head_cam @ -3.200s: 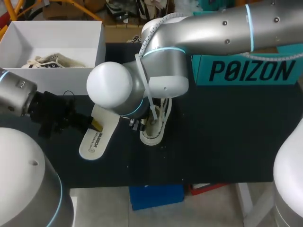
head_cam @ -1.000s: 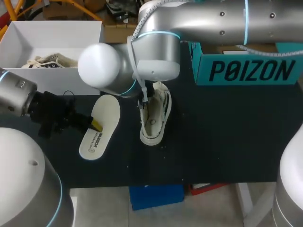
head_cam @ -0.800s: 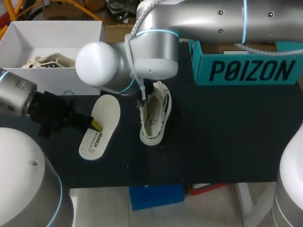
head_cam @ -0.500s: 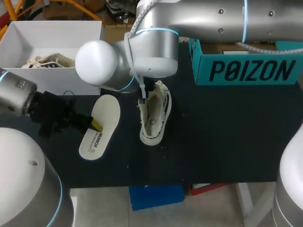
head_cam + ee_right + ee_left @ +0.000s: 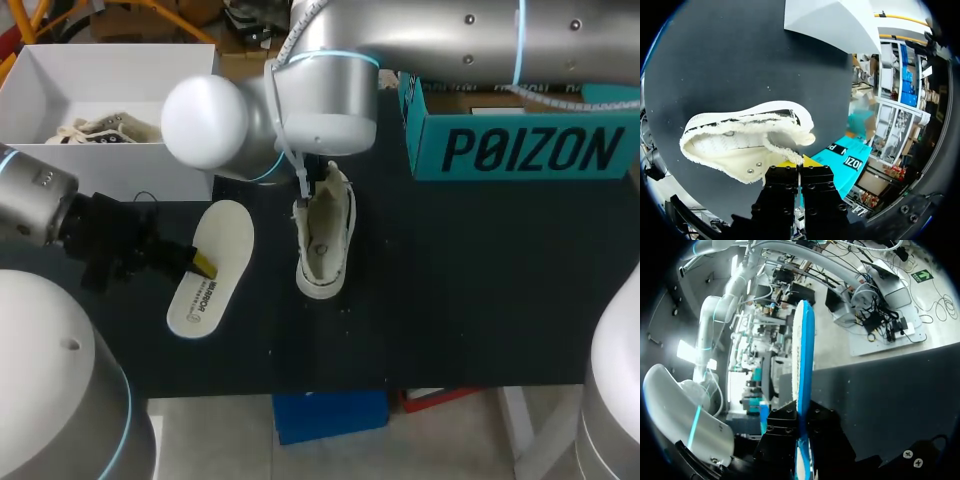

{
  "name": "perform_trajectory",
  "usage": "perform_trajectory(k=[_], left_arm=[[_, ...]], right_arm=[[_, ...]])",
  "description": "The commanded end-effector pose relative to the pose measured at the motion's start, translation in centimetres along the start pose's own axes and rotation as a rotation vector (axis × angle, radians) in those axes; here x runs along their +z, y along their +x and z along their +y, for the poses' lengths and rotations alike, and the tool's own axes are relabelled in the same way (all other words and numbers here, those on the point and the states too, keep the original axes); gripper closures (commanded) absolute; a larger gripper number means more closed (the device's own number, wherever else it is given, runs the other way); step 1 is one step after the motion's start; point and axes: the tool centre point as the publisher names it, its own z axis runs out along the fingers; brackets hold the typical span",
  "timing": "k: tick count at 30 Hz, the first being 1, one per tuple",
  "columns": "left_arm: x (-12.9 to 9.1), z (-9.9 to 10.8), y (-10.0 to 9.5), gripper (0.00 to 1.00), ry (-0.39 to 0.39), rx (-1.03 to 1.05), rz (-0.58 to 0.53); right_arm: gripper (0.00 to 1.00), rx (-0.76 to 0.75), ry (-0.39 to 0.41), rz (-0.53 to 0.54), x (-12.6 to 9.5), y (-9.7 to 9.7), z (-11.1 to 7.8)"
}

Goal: Take the shoe out of the shoebox, open the shoe tongue, remove and reinsert the insole, then place the shoe into the shoebox

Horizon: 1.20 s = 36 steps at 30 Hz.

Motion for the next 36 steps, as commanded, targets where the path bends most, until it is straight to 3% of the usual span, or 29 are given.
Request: perform_trajectory(k=[1,16,36], left_arm=[[0.0,-0.1,0.0,1.0,0.001,0.0,0.005],[0.0,-0.1,0.0,1.0,0.001,0.0,0.005],[0.0,-0.1,0.0,1.0,0.001,0.0,0.005]], right_arm=[[1.0,-0.008,-0.007,0.013,0.2,-0.4,0.0],[1.0,-0.119,-0.084,0.052,1.1,0.6,1.4],[1.0,-0.201,-0.112,0.007,1.9,-0.6,2.5]])
